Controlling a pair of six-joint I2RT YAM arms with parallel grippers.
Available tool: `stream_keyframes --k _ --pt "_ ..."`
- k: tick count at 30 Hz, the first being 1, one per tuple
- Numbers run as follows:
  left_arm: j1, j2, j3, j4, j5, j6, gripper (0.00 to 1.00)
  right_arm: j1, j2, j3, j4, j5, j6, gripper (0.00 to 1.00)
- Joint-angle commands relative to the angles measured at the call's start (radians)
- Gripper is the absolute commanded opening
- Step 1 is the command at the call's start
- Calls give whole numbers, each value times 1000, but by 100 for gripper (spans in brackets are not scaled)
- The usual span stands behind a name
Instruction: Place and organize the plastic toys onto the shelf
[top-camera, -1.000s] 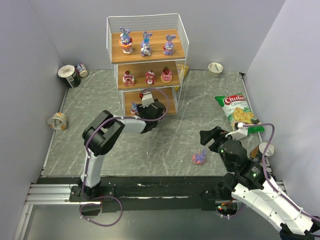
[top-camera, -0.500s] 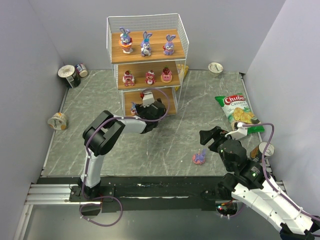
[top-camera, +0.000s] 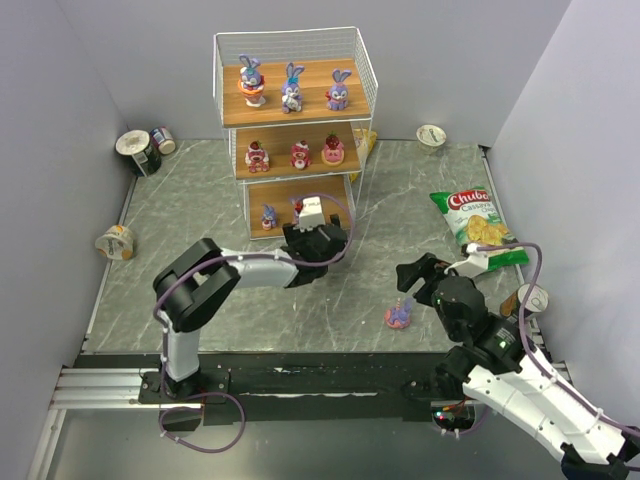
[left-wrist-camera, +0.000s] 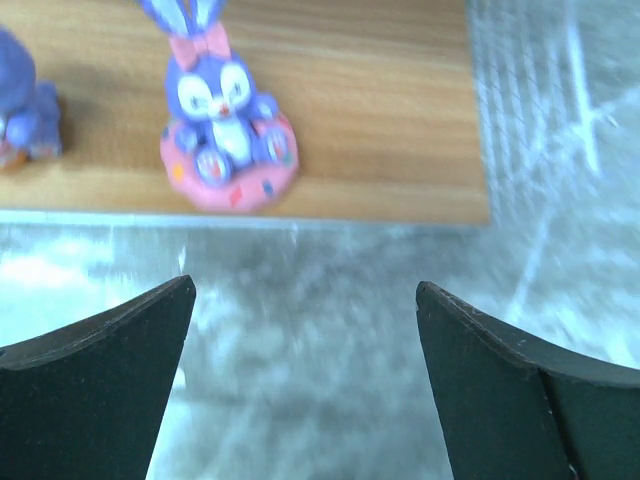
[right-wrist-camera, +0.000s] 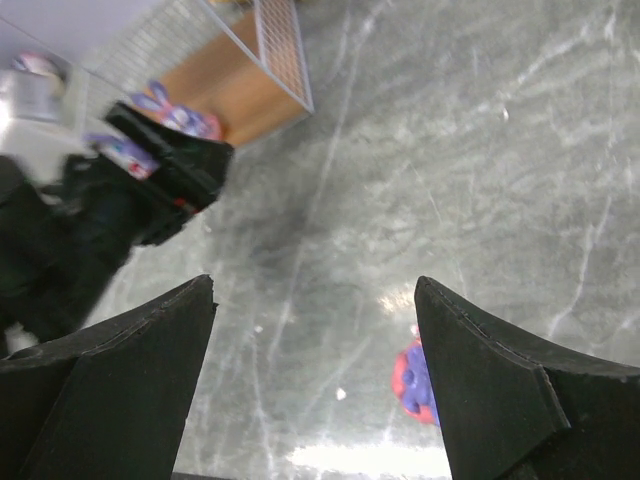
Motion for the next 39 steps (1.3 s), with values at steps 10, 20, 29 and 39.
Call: stream_keyframes --k 10,20,29,39 --pt "-106 -252 -194 -138 -77 -210 99 -6 113 -81 -134 -63 153 88" --pt "-169 -383 -269 -111 9 -160 97 -4 127 -115 -149 -108 204 72" --pt "-214 -412 -264 -138 26 -146 97 -6 145 -109 -158 -131 222 43" --pt "-223 -496 -309 -313 -115 -348 97 -6 250 -115 58 -169 317 0"
